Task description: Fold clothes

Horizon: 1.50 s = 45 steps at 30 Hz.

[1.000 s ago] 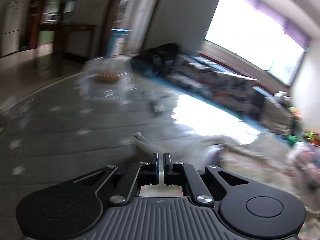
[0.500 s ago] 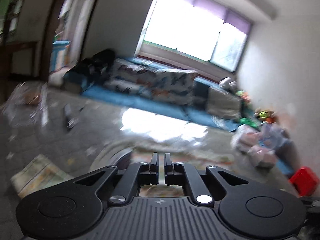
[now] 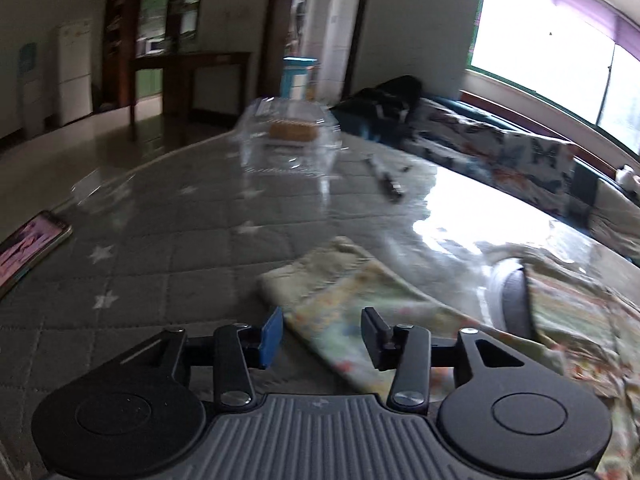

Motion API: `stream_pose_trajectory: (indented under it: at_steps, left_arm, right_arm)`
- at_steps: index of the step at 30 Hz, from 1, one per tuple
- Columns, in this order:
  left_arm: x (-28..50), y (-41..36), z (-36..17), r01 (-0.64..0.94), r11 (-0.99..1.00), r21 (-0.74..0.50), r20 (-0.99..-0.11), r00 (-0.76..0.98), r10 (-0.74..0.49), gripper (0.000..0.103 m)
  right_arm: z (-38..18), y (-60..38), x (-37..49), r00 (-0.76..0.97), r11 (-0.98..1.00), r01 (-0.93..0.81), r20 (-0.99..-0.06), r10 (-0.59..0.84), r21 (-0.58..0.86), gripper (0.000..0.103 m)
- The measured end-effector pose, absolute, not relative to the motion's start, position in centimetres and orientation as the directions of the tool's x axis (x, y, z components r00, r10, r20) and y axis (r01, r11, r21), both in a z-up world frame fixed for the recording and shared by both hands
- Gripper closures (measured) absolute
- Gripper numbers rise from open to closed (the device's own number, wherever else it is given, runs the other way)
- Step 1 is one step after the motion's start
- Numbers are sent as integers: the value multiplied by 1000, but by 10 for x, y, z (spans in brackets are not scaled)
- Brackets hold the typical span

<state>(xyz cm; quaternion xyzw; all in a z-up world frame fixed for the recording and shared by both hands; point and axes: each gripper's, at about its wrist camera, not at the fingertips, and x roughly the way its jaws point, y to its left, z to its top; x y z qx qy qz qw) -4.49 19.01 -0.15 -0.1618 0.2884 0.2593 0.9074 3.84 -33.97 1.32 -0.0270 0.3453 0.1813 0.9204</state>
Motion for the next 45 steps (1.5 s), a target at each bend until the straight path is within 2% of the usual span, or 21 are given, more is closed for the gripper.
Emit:
stream_pose_trajectory:
  at_steps: [7,10,15,18,23,32,41,45]
  left_arm:
    - [-33,203,-8,-593,788,-167,-603,693,394,56]
    - [-28,208,-10,-593,784,-184,-607,696,384,59]
    - [-28,213,-14,-594,777,-207,-614,697,370,93]
    - [-32,217,-11,-585,767,-264,-604,720,342,98]
    - [-36,205,14,-513,786,-345,-549,790,275,100]
    - [-23,133,72,-219,871,-439,-416,909,19,100]
    - [-1,28,83,126,846,-517,-375,855,-357,100]
    - [6,-15,63,232,808,-541,-407,769,-493,100]
  right_arm:
    - [16,-331,40,691,932,-358,-655,306,57,68]
    - [17,-329,41,690,933,-356,-658,300,52,68]
    - [19,-326,41,692,931,-362,-655,303,49,68]
    - [21,-326,41,695,930,-365,-649,308,51,68]
    - [23,-328,38,702,930,-363,-639,314,58,68]
    - [28,-339,32,723,932,-353,-607,330,87,68]
    - [35,-344,28,737,931,-351,-583,342,102,68]
    - [37,-345,25,739,930,-351,-578,345,107,68]
